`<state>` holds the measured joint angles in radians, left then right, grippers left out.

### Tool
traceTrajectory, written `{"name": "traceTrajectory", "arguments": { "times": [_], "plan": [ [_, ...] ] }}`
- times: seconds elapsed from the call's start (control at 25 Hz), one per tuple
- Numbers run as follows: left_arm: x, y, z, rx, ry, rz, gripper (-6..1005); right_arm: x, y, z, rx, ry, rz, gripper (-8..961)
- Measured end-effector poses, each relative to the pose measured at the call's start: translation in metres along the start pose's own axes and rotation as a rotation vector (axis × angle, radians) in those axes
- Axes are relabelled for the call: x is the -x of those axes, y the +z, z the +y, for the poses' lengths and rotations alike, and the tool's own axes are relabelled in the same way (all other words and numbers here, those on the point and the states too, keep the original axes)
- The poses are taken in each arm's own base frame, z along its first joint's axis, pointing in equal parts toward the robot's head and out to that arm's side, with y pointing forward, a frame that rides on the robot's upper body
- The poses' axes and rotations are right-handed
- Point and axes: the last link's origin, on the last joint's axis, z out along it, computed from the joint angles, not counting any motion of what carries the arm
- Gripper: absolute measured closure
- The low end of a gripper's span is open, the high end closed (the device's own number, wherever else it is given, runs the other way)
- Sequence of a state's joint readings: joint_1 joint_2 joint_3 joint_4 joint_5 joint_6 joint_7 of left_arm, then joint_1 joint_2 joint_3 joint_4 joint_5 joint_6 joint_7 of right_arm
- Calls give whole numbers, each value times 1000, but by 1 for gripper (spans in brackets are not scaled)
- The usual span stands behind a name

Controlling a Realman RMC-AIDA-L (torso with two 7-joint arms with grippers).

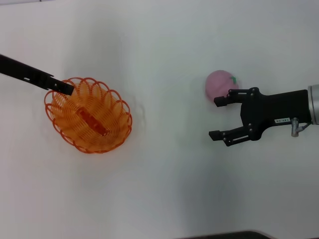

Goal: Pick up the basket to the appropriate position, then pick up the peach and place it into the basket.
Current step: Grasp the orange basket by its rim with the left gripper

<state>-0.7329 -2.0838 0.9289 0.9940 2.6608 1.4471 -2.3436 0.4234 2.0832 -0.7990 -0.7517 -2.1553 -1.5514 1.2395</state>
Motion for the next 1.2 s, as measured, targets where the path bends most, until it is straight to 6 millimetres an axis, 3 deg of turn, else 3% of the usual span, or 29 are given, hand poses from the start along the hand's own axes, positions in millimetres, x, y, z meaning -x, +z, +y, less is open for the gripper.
{"name": "traceTrajectory", "arguments": {
  "times": [0.4,0.72,1.2],
  "plan": [
    [-24,10,19,-95,187,-118,288,0,0,1,5,1,0,33],
    [-18,28,19,-117,217,-161,308,0,0,1,6,1,0,35],
    [-17,31,18,-134,215,-164,339,0,0,1,7,1,2,39]
  ]
}}
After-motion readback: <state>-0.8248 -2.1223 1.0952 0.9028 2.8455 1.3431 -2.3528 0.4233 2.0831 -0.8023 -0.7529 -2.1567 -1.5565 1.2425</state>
